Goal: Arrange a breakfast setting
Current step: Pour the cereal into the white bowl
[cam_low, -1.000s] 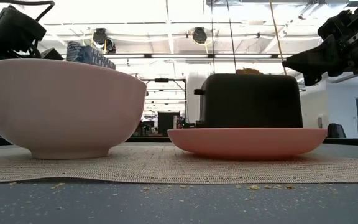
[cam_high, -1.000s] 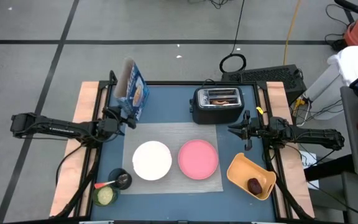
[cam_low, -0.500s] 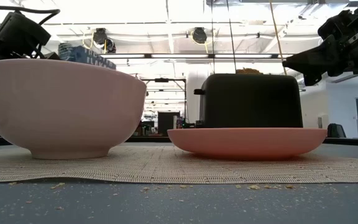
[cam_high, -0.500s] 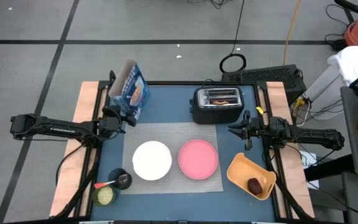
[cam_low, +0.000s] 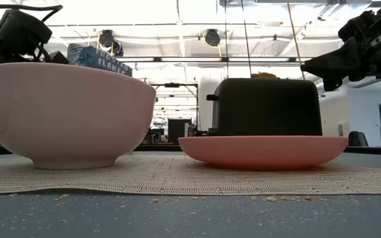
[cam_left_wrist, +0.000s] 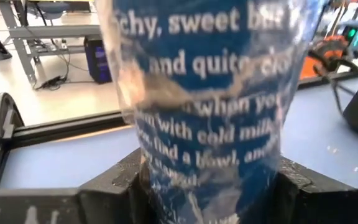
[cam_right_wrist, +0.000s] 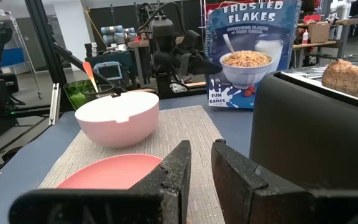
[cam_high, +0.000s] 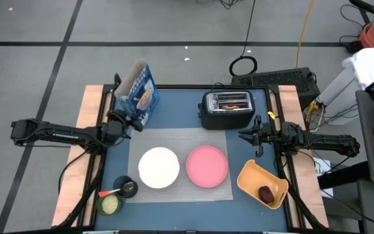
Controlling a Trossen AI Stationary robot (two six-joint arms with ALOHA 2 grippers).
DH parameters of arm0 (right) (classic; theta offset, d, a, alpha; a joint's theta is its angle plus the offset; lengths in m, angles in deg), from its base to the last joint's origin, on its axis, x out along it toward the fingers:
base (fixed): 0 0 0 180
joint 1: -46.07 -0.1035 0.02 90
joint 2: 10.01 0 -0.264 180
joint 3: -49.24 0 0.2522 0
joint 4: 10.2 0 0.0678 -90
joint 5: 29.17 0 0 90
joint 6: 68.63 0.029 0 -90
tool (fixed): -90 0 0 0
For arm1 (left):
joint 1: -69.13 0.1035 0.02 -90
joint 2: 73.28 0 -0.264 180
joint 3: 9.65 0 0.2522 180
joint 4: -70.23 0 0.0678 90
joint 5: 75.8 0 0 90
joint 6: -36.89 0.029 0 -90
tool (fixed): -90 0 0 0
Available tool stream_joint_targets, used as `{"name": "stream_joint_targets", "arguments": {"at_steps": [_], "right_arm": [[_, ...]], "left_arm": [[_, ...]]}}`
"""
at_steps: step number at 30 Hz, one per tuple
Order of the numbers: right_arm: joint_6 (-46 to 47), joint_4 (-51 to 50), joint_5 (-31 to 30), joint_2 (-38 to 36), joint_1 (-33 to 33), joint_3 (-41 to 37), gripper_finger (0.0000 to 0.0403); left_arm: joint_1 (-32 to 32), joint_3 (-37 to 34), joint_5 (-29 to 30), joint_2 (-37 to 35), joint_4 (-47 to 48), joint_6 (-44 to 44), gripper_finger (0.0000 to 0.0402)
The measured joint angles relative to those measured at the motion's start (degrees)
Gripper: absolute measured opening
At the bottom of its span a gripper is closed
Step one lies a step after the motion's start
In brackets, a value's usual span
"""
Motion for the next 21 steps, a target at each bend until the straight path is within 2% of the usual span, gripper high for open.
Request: {"name": "stream_joint_targets", "arguments": {"at_steps": [7, 21], "right_arm": [[0.1, 0.0, 0.0, 0.0, 0.0, 0.0, 0.0059], [0.1, 0.1, 0.0, 0.0, 0.0, 0.0, 0.0059]], "left_arm": [[0.0, 0.0, -0.4, 0.0, -5.8, 2.4, 0.0205], [0.0, 0.0, -12.2, 0.0, -19.2, 4.2, 0.0204]]}}
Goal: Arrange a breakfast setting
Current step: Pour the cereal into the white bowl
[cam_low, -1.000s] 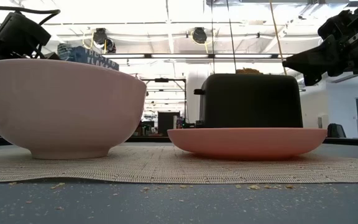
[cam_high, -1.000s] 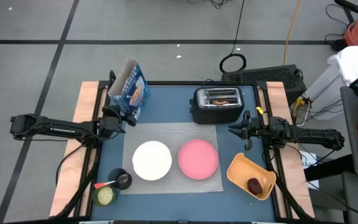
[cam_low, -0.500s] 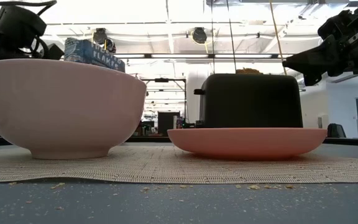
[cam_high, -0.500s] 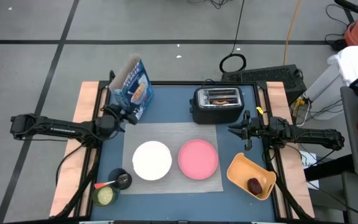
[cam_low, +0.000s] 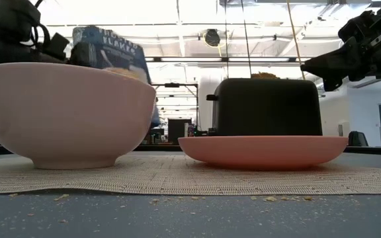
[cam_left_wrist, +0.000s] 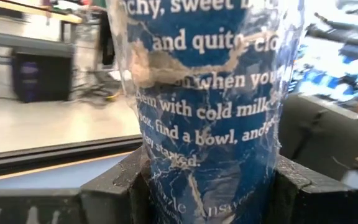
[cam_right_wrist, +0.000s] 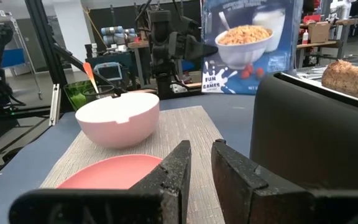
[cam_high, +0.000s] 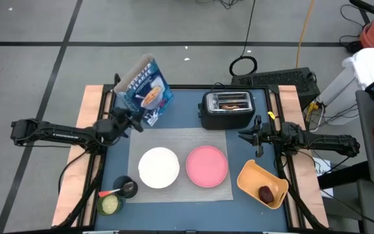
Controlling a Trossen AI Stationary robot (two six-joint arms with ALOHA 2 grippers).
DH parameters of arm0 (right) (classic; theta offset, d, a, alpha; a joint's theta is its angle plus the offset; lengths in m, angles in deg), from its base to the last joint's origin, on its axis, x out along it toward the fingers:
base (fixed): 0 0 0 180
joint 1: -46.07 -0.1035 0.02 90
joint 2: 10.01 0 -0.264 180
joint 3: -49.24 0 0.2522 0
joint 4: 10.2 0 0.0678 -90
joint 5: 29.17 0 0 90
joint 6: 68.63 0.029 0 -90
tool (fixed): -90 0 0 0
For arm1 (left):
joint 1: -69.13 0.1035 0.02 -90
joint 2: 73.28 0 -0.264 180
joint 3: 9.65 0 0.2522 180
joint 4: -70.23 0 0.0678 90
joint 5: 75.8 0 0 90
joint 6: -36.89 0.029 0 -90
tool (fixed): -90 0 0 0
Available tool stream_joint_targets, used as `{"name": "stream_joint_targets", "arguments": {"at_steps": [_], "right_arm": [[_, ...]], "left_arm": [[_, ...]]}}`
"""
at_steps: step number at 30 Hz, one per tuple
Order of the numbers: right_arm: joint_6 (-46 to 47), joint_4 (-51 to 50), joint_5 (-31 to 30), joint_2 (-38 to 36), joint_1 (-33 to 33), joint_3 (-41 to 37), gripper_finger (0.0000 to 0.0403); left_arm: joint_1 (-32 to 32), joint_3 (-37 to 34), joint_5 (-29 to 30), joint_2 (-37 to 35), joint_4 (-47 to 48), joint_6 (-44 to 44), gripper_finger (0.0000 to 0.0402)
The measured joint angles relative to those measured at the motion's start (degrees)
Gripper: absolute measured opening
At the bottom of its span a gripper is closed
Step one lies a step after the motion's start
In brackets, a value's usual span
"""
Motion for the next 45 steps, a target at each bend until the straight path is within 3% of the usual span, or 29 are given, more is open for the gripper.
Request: {"name": "stream_joint_targets", "arguments": {"at_steps": [8, 14, 21, 27, 31, 37, 45], "right_arm": [[6.5, 2.5, 0.0, 0.0, 0.0, 0.0, 0.0059], [9.8, 10.3, 0.0, 0.0, 0.0, 0.0, 0.0083], [12.5, 17.1, -2.6, 0.0, 0.0, 0.0, 0.0185], [12.5, 17.2, -7.7, 0.1, 0.0, 0.0, 0.0287], [13.1, 17.2, -7.6, 0.1, 0.0, 0.0, 0.033], [16.5, 18.5, -7.6, 1.3, 0.0, 0.0, 0.0347], [16.7, 28.1, -7.5, 10.4, 0.0, 0.0, 0.0342]], "left_arm": [[0.0, 0.0, -8.0, 0.0, -6.2, 0.1, 0.0204], [-0.2, 0.0, -10.1, 0.0, -7.0, -1.5, 0.0204], [-1.5, 0.0, -11.4, 0.0, -7.1, -1.4, 0.0204], [-2.3, 0.0, -11.3, 0.0, -7.1, -1.6, 0.0204], [-2.7, 0.0, -11.3, 0.0, -7.3, -3.2, 0.0204], [-2.8, 0.0, -11.3, 0.0, -7.8, -4.6, 0.0204], [-2.9, 2.5, -11.3, 0.0, -7.6, -2.6, 0.0204]]}}
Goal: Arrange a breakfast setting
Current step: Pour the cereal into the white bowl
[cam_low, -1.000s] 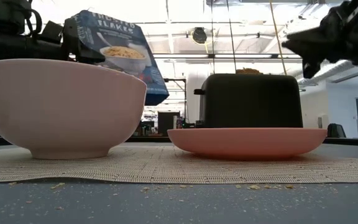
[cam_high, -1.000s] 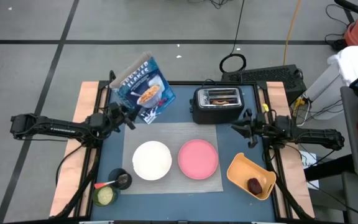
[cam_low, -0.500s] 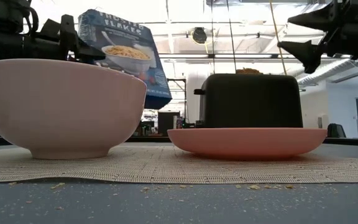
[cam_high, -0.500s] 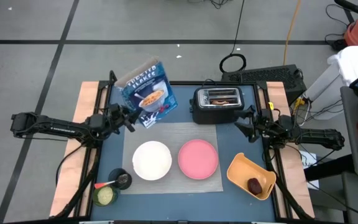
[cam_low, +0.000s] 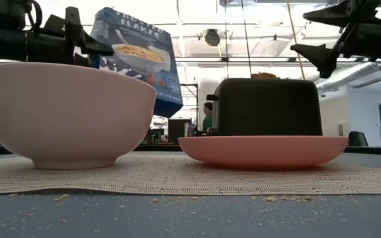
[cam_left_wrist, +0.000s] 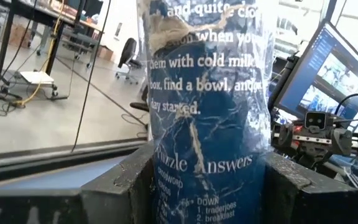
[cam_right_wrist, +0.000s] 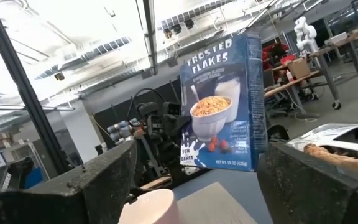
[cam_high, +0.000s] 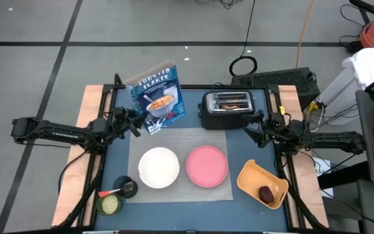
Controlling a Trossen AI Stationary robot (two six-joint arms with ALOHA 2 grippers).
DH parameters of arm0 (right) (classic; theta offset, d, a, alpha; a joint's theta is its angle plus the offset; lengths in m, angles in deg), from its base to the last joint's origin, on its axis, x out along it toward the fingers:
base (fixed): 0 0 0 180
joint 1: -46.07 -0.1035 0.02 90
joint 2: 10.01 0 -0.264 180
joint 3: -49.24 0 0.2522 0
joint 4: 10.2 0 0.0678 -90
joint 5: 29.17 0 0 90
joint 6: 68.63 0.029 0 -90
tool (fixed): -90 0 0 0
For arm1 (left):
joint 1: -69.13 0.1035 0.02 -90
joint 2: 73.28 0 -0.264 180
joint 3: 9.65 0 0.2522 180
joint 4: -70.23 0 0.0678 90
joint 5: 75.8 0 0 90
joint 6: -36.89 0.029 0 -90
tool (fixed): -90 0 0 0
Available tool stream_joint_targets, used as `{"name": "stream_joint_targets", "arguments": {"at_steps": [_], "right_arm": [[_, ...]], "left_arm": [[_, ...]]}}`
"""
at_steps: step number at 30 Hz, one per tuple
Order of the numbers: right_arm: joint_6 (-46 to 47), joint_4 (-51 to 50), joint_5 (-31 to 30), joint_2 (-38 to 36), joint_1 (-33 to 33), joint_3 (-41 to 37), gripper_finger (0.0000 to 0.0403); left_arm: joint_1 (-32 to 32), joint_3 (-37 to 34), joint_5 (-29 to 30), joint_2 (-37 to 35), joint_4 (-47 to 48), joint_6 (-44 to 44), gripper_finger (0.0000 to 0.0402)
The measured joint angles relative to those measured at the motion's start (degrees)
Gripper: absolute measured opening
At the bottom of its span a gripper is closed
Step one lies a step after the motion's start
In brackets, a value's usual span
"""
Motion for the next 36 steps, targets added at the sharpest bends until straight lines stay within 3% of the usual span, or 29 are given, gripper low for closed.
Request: {"name": "stream_joint_targets", "arguments": {"at_steps": [9, 20, 36], "right_arm": [[0.0, 8.8, 0.1, 10.4, 0.0, 0.0, 0.0341], [0.3, 20.2, 0.2, 20.5, 0.0, 0.2, 0.0341], [1.0, 26.2, 3.3, 39.5, -0.2, 8.1, 0.0341]], "left_arm": [[0.0, 0.8, 0.0, 0.0, 0.2, 0.2, 0.0172], [0.0, 0.8, -1.9, 0.0, -0.3, -2.0, 0.0171], [-1.7, 4.1, -6.2, 0.8, -6.0, -0.2, 0.0171]]}}
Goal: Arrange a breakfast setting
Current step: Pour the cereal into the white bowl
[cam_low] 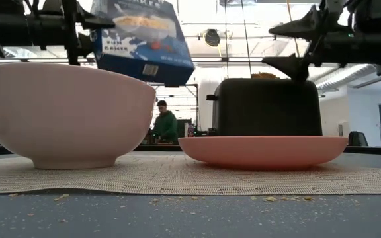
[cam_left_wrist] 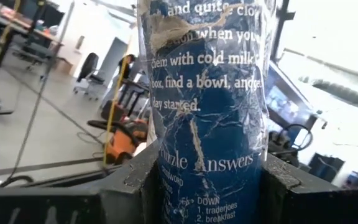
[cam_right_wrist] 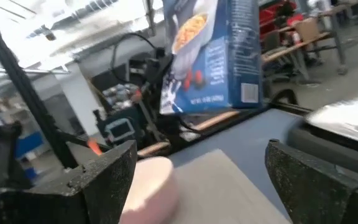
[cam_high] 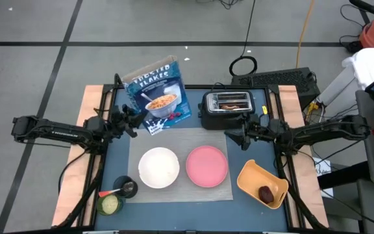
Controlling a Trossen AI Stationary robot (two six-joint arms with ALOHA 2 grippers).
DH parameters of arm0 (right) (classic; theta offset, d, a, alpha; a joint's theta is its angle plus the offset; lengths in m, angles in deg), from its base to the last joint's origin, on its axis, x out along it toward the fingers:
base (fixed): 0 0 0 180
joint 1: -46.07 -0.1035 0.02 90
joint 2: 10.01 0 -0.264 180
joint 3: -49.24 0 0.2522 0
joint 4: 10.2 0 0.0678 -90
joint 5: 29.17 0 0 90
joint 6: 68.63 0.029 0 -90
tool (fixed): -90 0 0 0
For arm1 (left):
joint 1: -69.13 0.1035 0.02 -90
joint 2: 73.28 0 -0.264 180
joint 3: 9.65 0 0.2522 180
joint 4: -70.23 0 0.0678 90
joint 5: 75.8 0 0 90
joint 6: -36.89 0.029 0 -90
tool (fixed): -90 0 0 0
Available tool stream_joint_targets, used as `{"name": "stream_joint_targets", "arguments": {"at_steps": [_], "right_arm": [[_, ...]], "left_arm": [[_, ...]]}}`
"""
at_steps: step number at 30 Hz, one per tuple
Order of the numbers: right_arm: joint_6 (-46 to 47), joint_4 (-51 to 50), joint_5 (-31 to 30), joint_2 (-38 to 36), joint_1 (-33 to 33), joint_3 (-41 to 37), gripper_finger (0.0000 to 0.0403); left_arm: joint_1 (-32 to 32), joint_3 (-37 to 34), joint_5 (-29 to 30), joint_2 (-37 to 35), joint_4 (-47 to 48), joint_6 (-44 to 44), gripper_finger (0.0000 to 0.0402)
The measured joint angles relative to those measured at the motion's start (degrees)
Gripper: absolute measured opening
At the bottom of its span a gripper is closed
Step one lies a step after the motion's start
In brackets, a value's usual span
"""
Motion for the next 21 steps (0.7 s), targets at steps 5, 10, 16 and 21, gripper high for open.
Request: {"name": "stream_joint_targets", "arguments": {"at_steps": [5, 10, 16, 21], "right_arm": [[0.7, 2.3, 0.0, 4.9, -1.3, 2.4, 0.0341], [0.6, 2.3, 0.0, 9.2, -2.9, 5.6, 0.0341], [0.3, 2.4, 0.0, 14.4, -4.2, 10.2, 0.0341], [0.3, 2.4, 0.0, 18.3, -4.8, 13.0, 0.0341]], "left_arm": [[-1.9, 4.6, -0.3, 2.7, 0.2, 3.1, 0.017], [-3.3, 10.2, -0.5, 7.5, 0.5, 3.5, 0.017], [-4.3, 17.1, -2.5, 13.9, 0.3, 4.5, 0.017], [-5.2, 22.0, -3.5, 18.4, 0.4, 6.3, 0.017]]}}
